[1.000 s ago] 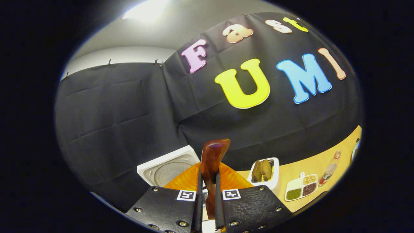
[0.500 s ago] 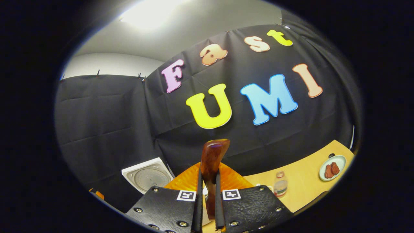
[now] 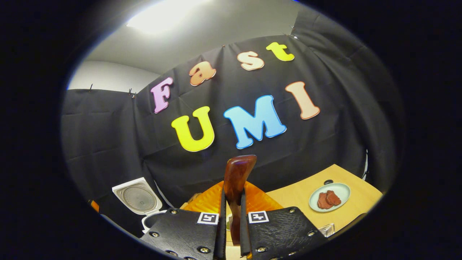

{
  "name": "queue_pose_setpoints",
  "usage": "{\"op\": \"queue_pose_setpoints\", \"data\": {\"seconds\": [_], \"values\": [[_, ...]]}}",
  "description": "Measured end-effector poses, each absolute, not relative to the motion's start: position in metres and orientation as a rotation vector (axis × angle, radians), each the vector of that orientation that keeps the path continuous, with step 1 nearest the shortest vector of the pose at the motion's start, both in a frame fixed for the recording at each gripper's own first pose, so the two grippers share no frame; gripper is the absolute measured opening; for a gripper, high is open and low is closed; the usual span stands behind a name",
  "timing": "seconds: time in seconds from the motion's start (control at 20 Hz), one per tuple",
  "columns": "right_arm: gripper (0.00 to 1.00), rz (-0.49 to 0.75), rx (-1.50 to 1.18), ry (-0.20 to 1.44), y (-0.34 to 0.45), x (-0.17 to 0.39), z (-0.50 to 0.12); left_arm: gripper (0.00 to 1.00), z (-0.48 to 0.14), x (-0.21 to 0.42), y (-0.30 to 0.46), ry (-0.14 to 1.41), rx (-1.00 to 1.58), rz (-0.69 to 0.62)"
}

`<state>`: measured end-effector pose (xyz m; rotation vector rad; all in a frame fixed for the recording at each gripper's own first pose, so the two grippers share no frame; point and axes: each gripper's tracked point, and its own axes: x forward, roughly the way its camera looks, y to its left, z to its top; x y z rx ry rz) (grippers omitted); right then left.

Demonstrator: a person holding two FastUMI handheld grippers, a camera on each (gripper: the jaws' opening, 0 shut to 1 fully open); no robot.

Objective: Close the left gripper, press the button to open the rice cooker; take a wooden spoon from the chopstick holder with the right hand, scoop a spoonful of rice and pour it into the rice cooker, then put the wooden spoon back into the chopstick holder.

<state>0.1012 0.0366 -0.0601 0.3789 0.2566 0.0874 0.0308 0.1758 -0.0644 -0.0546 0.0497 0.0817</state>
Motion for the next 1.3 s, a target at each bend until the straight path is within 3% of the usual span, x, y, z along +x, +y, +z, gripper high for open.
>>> {"op": "queue_pose_setpoints", "data": {"seconds": [0.1, 0.15, 0.2, 0.5, 0.85, 1.3], "values": [[0.16, 0.056, 0.379, 0.261, 0.012, 0.093, -0.072, 0.99, -0.059, 0.030, 0.159, 0.046, -0.071, 0.062], [0.16, 0.041, 0.377, 0.265, 0.002, 0.090, -0.078, 0.94, -0.056, 0.030, 0.152, 0.044, -0.069, 0.055], [0.16, 0.024, 0.370, 0.272, -0.010, 0.086, -0.087, 0.99, -0.054, 0.031, 0.145, 0.043, -0.061, 0.052], [0.16, -0.069, 0.312, 0.340, -0.066, 0.073, -0.150, 1.00, -0.051, 0.033, 0.103, 0.061, -0.023, 0.016], [0.16, -0.123, 0.254, 0.428, -0.092, 0.066, -0.211, 0.99, -0.038, 0.030, 0.088, 0.063, 0.053, 0.026], [0.17, -0.124, 0.404, 0.533, -0.095, 0.052, -0.267, 0.99, -0.038, 0.027, 0.068, 0.070, 0.082, 0.013]]}}
